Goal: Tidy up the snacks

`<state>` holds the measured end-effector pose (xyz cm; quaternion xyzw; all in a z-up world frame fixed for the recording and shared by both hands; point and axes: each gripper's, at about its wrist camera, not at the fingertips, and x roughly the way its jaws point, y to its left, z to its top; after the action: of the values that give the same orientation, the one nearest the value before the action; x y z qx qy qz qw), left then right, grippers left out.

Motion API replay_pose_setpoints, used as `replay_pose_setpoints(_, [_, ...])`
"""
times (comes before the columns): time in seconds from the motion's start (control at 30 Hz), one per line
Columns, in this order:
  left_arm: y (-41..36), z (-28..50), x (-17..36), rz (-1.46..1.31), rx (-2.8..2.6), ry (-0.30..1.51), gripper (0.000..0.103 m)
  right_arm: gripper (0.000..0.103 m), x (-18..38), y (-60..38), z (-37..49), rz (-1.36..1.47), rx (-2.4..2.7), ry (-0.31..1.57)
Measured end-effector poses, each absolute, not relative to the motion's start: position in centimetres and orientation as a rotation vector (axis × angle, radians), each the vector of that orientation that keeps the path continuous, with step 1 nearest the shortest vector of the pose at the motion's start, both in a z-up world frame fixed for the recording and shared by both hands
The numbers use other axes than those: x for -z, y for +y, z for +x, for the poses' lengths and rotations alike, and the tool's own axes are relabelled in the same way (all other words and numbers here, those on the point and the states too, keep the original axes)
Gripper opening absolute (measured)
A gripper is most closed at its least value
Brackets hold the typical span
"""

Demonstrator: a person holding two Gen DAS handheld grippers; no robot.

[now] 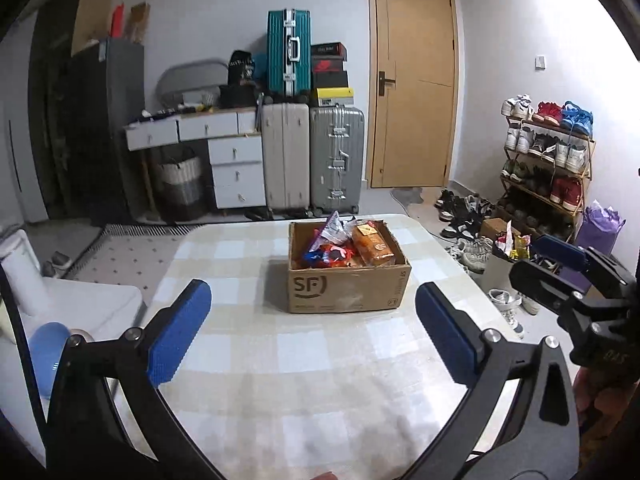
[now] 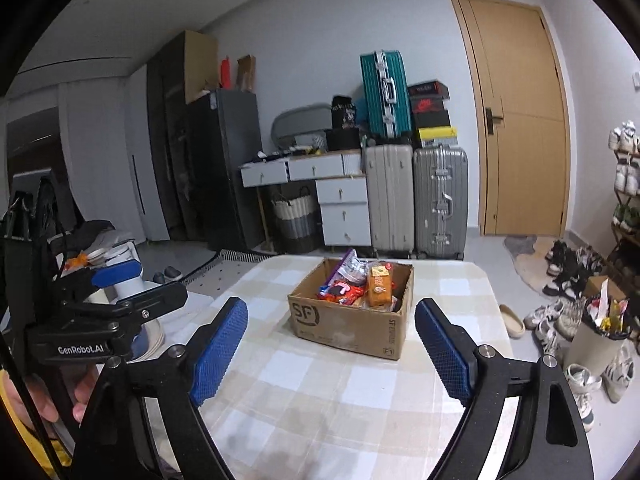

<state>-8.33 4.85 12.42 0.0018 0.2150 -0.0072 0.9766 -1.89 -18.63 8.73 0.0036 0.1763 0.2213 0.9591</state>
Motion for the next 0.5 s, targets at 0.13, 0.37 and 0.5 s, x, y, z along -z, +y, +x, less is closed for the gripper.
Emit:
replay_pose_setpoints(0.13, [5.5, -11.3, -12.0, -0.010, 0.006, 0.416, 0.102, 0.102, -7.8, -18.8, -4.9, -0.003, -0.448, 0.302])
replay_pose_setpoints(0.37, [7.3, -12.9, -8.6, -0.078, -0.032, 0.439, 0.102, 0.102, -3.7, -18.6, -5.5, -0.021, -0.423, 0.302])
replay_pose_setpoints(0.5, [7.2, -9.8, -5.6, -0.026, -0.076, 0.450, 0.102, 0.102, -1.4, -18.3, -2.6, -0.004, -0.402, 0.370])
